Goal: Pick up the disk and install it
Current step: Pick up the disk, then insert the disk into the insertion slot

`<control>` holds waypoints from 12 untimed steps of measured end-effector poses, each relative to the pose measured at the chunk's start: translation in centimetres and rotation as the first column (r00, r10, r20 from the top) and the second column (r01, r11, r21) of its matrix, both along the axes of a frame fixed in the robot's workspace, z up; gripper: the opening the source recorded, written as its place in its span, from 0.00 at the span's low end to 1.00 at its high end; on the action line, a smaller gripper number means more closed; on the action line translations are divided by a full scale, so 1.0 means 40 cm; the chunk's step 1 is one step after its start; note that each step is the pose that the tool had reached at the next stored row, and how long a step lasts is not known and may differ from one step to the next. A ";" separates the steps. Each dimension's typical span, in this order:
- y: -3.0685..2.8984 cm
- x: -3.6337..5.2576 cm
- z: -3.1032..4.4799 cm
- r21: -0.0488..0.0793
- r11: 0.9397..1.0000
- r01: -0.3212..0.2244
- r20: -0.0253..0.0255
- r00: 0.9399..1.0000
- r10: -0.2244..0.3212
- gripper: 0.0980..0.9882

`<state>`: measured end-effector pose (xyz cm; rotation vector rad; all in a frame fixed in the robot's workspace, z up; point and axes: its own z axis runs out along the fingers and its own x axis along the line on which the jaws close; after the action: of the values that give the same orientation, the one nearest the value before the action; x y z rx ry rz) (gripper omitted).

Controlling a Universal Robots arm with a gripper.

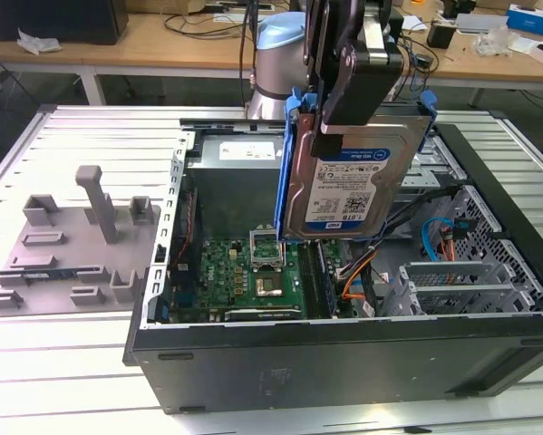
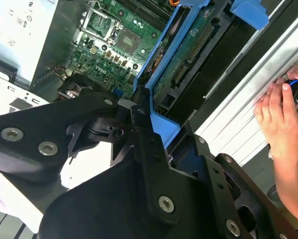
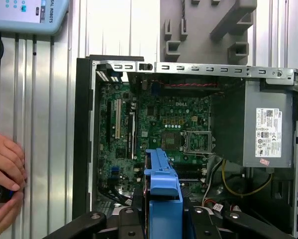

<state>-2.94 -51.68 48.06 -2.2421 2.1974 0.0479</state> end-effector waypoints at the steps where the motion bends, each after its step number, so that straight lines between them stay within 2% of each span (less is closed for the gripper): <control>1: 0.000 0.000 0.000 0.000 1.000 0.000 0.000 1.000 0.000 0.30; 12: 0.000 0.000 0.000 0.000 1.000 0.004 0.000 1.000 -0.004 0.30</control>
<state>-2.94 -51.68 48.06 -2.2375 2.2019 0.0479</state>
